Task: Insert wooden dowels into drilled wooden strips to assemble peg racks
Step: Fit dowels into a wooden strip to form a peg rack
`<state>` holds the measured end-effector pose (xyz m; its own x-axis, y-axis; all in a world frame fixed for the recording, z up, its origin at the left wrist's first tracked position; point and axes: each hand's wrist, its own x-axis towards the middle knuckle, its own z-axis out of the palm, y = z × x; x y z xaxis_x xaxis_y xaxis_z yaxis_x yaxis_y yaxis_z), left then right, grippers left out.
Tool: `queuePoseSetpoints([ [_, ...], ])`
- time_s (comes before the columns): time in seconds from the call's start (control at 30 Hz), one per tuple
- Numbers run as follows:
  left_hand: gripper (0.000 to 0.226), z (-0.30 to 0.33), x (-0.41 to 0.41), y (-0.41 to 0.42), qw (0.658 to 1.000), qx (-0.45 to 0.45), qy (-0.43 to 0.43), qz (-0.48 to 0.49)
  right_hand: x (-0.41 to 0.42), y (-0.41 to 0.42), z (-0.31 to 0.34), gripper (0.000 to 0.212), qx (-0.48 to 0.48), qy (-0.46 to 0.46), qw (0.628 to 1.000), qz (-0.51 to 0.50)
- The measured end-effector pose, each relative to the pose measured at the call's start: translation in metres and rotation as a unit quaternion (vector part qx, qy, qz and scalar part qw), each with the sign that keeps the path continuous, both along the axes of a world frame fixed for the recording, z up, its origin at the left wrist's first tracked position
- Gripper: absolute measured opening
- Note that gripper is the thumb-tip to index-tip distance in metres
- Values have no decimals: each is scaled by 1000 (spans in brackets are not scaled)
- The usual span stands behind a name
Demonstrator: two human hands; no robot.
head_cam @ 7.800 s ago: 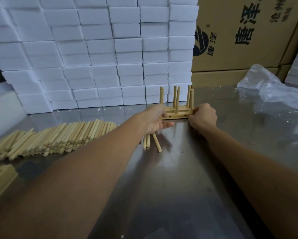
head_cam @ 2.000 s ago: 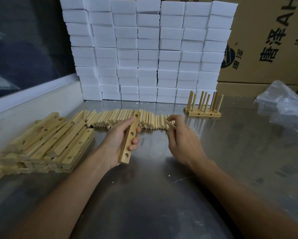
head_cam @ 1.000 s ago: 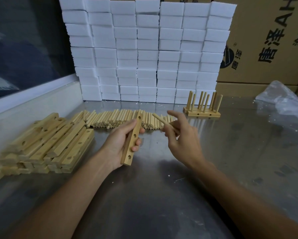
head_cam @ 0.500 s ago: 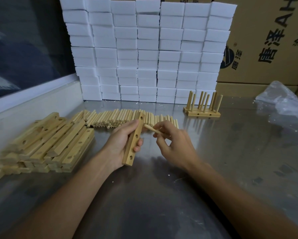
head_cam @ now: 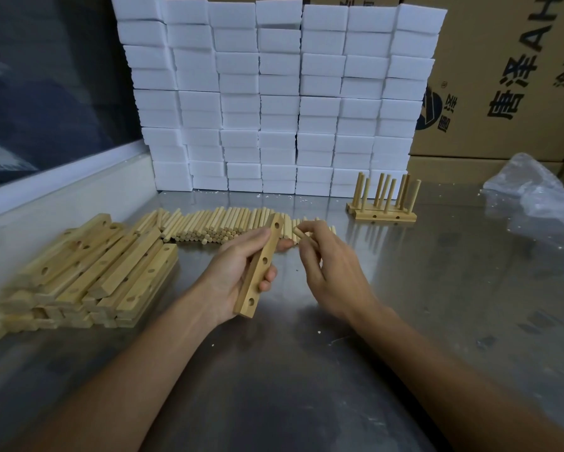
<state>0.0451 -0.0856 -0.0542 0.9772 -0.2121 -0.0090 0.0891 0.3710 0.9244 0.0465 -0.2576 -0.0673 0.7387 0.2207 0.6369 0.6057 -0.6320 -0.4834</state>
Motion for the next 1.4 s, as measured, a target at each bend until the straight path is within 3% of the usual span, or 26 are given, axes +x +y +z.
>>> queuePoseSetpoints([
  [0.3, 31, 0, -5, -3, 1000, 16, -1, -1, -3, 3, 6, 15, -27, -88, 991, -93],
  [0.57, 39, 0, -8, -6, 1000, 17, -6, -5, -3, 3, 16, 15, -27, -111, 992, -60],
  [1.07, 24, 0, -10, -14, 992, 63, -84, 71, 1, 4, 38, 19, -92, -114, 988, -40],
  [1.2, 28, 2, -12, -15, 986, 91, -114, 83, 1, 5, 43, 18, -60, -63, 995, -47],
  [1.33, 27, 3, -15, -13, 974, 136, -152, 96, 5, 6, 48, 14, 62, 92, 993, -35],
  [1.4, 27, 4, -15, -13, 975, 131, -147, 99, 2, 6, 50, 15, 57, 85, 994, -29],
])
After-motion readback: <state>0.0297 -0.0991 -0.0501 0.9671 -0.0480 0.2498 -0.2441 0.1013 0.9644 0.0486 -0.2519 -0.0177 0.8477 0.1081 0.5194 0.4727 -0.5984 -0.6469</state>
